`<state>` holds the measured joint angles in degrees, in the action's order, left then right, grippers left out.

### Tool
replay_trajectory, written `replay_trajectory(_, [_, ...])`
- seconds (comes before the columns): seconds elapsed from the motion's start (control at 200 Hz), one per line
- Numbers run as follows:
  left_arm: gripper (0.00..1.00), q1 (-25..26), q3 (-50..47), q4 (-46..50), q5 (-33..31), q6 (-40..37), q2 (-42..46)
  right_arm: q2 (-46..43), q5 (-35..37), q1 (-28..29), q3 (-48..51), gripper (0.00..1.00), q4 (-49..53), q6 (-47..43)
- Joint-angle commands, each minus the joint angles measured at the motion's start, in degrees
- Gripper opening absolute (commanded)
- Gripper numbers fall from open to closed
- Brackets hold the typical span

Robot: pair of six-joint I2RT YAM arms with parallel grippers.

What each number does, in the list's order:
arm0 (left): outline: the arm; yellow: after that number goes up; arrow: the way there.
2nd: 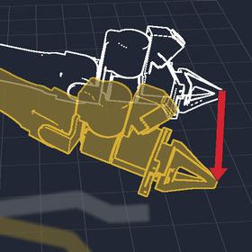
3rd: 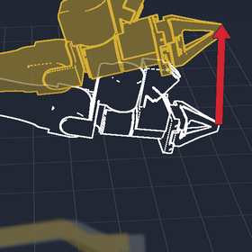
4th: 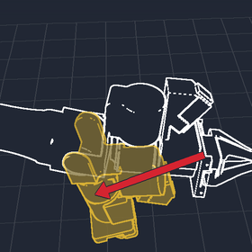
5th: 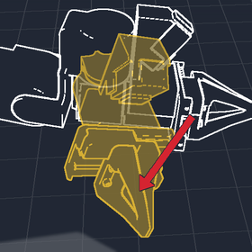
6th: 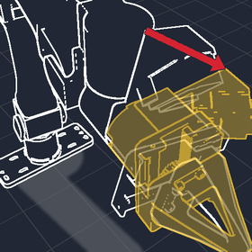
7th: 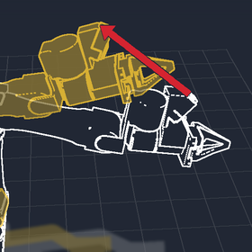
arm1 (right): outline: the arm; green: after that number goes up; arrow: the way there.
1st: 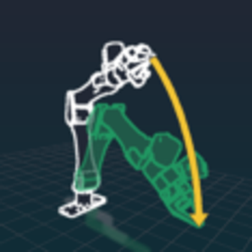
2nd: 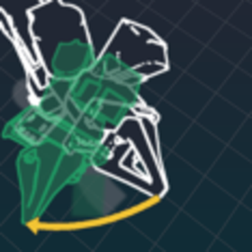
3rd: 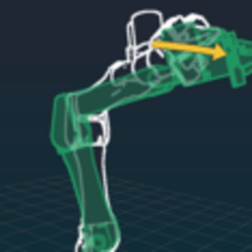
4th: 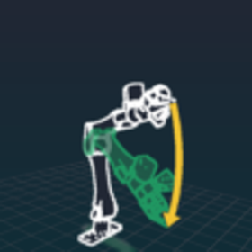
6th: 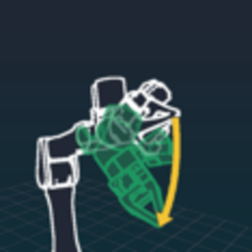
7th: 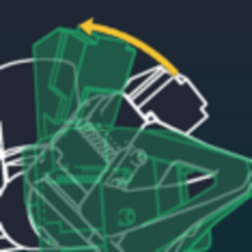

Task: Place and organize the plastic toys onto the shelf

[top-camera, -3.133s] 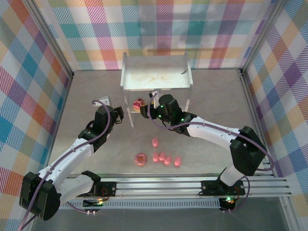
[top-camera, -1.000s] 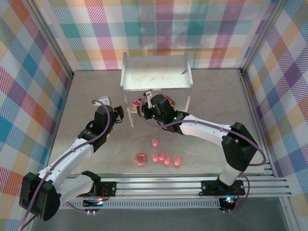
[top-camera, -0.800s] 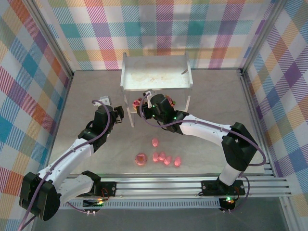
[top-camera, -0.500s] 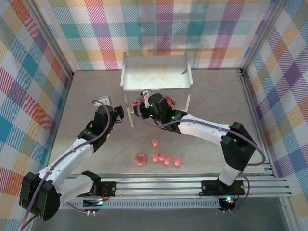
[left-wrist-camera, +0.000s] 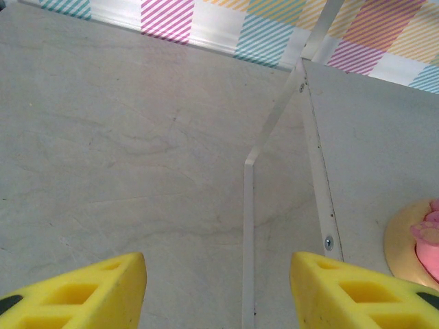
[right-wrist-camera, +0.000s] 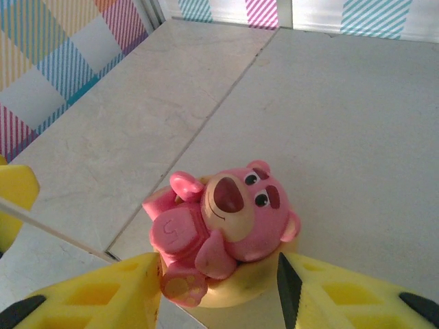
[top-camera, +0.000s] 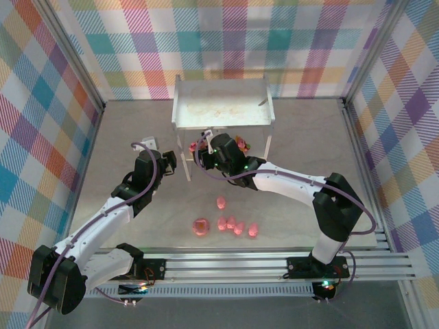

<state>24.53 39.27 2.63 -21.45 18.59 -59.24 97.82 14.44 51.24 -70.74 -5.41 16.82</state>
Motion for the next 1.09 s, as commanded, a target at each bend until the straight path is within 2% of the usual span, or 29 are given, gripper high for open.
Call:
replay_trajectory(0.0, [0.57,-1.0,1.7,-1.6,0.3,-0.7,0.3,0.8,1.5,0.2,-1.9,0.49,0.3,-1.0])
replay_trajectory(1.09, [0.57,-0.9,1.8,-1.7,0.3,-0.4,-0.1,-2.9,6.9,0.1,0.9,0.49,1.7,-3.5])
